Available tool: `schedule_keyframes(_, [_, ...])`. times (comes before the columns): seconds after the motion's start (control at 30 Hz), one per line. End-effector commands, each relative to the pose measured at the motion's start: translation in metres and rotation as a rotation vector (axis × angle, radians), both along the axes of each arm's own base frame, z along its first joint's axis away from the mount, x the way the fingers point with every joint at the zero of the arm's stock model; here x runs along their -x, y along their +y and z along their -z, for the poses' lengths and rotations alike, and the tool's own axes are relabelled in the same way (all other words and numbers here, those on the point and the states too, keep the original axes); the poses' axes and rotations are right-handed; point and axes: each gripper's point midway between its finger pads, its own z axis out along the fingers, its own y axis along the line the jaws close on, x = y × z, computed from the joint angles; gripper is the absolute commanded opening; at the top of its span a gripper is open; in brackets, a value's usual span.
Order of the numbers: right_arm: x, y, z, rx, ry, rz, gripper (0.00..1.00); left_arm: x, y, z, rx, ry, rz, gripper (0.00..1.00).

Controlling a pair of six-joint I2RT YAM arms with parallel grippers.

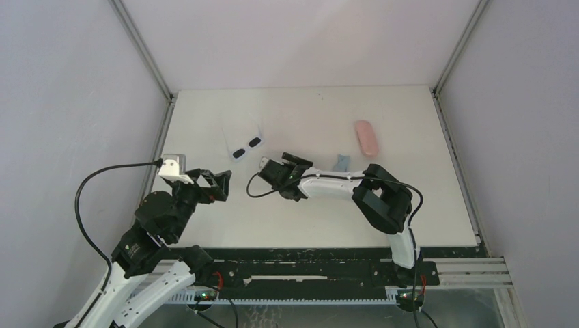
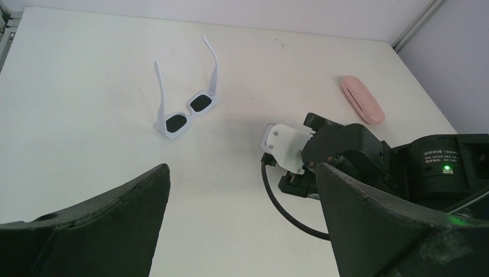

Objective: Organize the sunglasses
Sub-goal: Place the sunglasses case at the center of the board.

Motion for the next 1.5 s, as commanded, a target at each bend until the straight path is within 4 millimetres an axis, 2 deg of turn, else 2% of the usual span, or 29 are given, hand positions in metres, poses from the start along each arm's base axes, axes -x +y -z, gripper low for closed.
schedule_keyframes(0.0, [0.005,0.007,-0.002,-0.046,0.002,-0.007,0.83,-0.003,-0.002,0.004,0.002,0.006,-0.003,1.00])
schedule_keyframes(0.17, [0.015,0.009,-0.006,-0.080,0.016,-0.018,0.89,-0.004,-0.001,0.004,0.007,0.007,-0.009,1.00])
schedule_keyframes(0.4, [0.036,0.022,-0.027,-0.246,0.063,-0.033,0.91,-0.007,-0.006,0.014,0.057,0.052,-0.024,1.00])
schedule_keyframes(0.6, [0.057,0.032,-0.041,-0.407,0.138,-0.061,0.92,-0.013,-0.010,0.043,0.158,0.140,-0.089,0.99])
schedule_keyframes(0.67, [0.062,0.035,-0.058,-0.495,0.146,-0.073,0.92,-0.014,-0.014,0.053,0.171,0.167,-0.091,0.97])
schedule_keyframes(0.77, [0.070,0.033,-0.072,-0.629,0.183,-0.075,0.92,-0.017,-0.024,0.073,0.168,0.208,-0.064,0.92])
schedule_keyframes(0.87, [0.055,0.017,-0.082,-0.754,0.204,-0.004,0.88,-0.021,-0.043,0.095,0.163,0.249,0.002,0.88])
schedule_keyframes(0.93, [0.038,0.002,-0.083,-0.795,0.200,0.071,0.86,-0.023,-0.059,0.112,0.162,0.291,0.050,0.85])
schedule_keyframes(1.17, [-0.026,-0.050,-0.065,-0.874,0.168,0.386,0.81,-0.028,-0.110,0.177,0.084,0.457,0.157,0.75])
schedule_keyframes(1.27, [-0.040,-0.065,-0.046,-0.859,0.191,0.481,0.79,-0.030,-0.127,0.199,0.038,0.507,0.179,0.72])
schedule_keyframes(1.33, [-0.050,-0.067,-0.042,-0.859,0.210,0.508,0.78,-0.034,-0.138,0.209,0.018,0.534,0.192,0.72])
schedule_keyframes(1.47, [-0.052,-0.065,-0.022,-0.803,0.263,0.528,0.77,-0.044,-0.149,0.221,-0.013,0.570,0.181,0.71])
